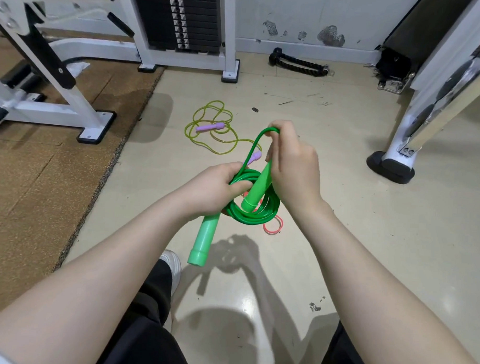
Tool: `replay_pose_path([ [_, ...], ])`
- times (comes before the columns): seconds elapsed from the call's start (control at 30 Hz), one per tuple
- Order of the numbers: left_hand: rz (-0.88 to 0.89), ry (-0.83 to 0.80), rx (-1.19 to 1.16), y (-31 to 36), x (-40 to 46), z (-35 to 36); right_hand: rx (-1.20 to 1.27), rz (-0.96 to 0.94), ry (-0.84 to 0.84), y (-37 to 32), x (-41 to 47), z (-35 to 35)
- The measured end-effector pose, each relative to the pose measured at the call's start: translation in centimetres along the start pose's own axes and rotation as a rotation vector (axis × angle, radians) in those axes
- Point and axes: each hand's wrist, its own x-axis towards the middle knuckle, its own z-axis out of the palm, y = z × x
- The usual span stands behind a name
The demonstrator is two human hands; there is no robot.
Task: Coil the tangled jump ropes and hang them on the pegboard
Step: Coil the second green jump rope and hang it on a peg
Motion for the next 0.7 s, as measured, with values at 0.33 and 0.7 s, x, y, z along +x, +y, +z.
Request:
replay_pose_path([
  [0.33, -0.071, 0.229, -0.49, 0.1, 1.3, -2.0, 0.202, -0.062, -0.493, 0.8, -0.3, 0.6],
  [0.7, 0.05, 0.098, -0.441, 0.3, 4.1, -2.0, 1.435, 1.063, -0.321, 0.9, 0.5, 3.2],
])
